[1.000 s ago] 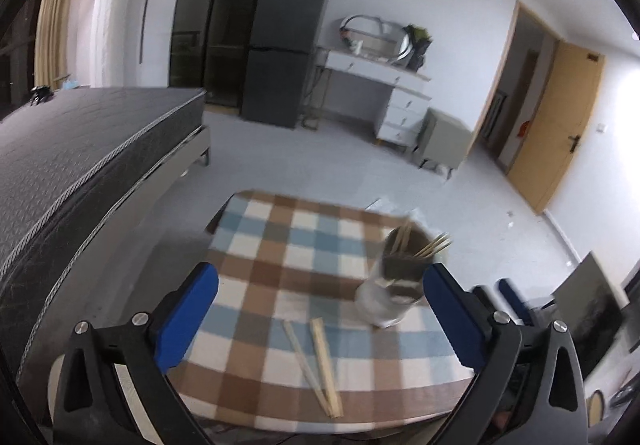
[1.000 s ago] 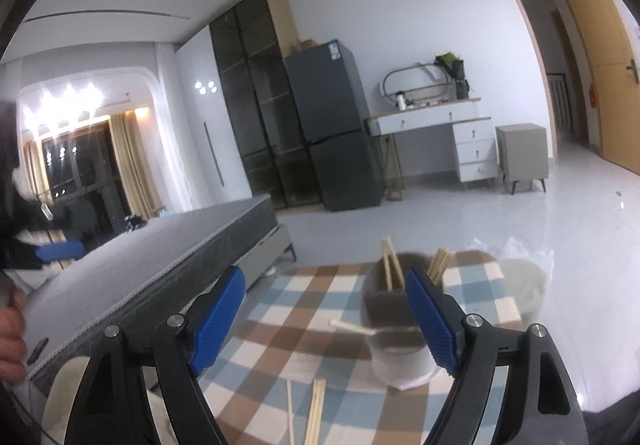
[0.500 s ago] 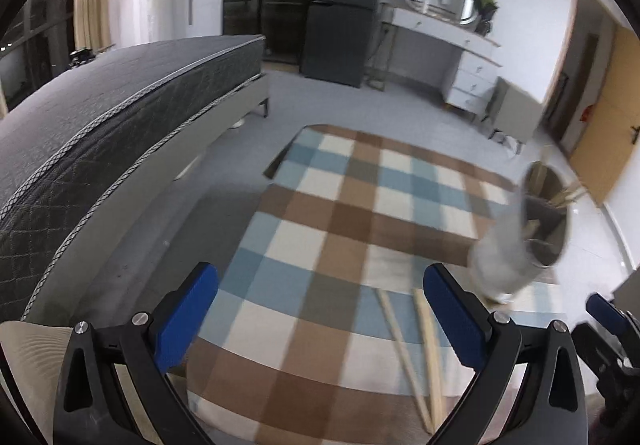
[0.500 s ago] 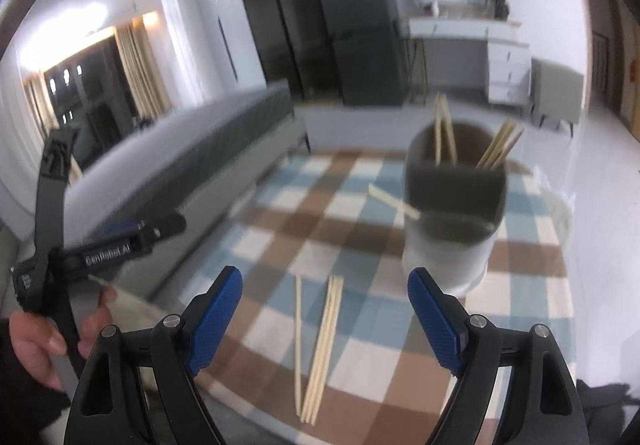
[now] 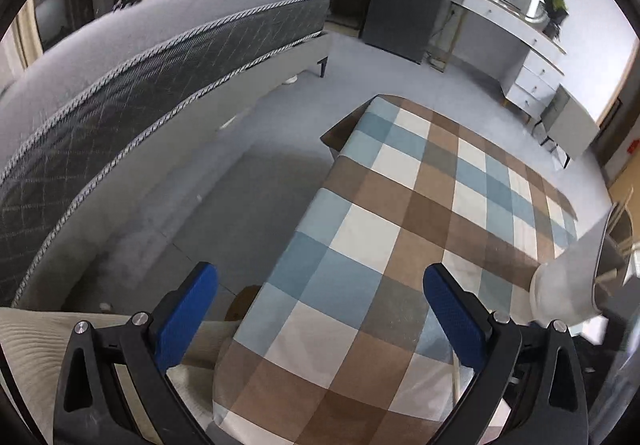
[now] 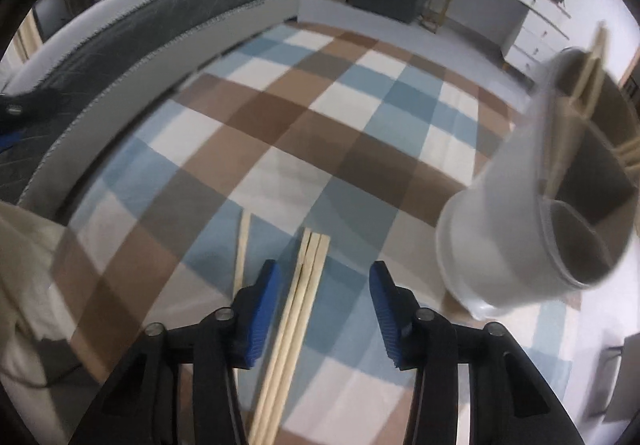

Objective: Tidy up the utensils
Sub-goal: 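Lower both grippers toward the remaining chopsticks beside the holder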

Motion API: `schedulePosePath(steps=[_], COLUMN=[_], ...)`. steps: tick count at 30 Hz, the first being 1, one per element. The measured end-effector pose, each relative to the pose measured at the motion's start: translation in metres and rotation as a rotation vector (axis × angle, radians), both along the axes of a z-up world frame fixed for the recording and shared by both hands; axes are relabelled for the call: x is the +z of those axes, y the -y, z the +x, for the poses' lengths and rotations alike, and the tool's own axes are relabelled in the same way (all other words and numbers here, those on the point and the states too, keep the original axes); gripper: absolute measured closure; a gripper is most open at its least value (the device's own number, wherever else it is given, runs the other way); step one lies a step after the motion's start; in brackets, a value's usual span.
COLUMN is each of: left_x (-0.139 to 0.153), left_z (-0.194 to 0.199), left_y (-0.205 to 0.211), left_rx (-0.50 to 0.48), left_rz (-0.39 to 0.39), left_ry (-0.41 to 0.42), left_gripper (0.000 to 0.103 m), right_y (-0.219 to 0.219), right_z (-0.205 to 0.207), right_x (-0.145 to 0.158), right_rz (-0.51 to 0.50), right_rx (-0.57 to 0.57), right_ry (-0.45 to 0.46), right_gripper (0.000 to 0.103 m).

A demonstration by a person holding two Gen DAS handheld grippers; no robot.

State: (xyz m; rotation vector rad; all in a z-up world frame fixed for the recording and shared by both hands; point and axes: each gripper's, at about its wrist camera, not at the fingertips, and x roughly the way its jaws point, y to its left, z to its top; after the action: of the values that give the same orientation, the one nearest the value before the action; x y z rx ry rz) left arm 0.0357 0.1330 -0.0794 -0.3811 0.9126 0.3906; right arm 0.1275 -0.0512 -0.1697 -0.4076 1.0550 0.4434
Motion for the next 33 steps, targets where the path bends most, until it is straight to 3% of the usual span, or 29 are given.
schedulePosePath(steps=[5, 11, 17, 25, 28, 30, 33], left_x=[-0.005, -0.01, -0.01, -0.014, -0.014, -0.014, -0.017], left_z=[0.005, 0.008, 0.007, 0.008, 0.008, 0.008, 0.009], left_y=[-0.008, -0.013, -0.013, -0.017, -0.017, -0.017, -0.016], left_rx=[0.008, 0.012, 0.009, 0.018, 0.014, 0.012, 0.009], left_rz=[-0.048, -0.103, -0.112, -0.127, -0.122, -0.121, -0.114], left_ry=[-0.027, -0.047, -0.057, -0.079, -0.078, -0.076, -0.085], left_gripper=[0.003, 0.003, 0.003, 0.003, 0.003, 0.003, 0.003], right_y=[-0.007, -0.004, -0.01, -0.019, -0.023, -0.025, -0.029], right_z=[0.009, 0.018, 0.024, 0.031, 0.031, 0.03, 0.024], right_x=[-0.018, -0.024, -0.03, -0.032, -0.032, -0.033, -0.033], right_rz=[-0.098, -0.083, -0.101, -0.112, -0.103, -0.084, -0.085], right_rx=[-0.025, -0.057, -0.034, -0.024, -0.019, -0.023, -0.011], right_ry=[0.005, -0.032, -0.075, -0.058, -0.055, -0.06, -0.039], right_gripper=[0.074, 0.079, 0.079, 0.079, 0.083, 0.094, 0.097])
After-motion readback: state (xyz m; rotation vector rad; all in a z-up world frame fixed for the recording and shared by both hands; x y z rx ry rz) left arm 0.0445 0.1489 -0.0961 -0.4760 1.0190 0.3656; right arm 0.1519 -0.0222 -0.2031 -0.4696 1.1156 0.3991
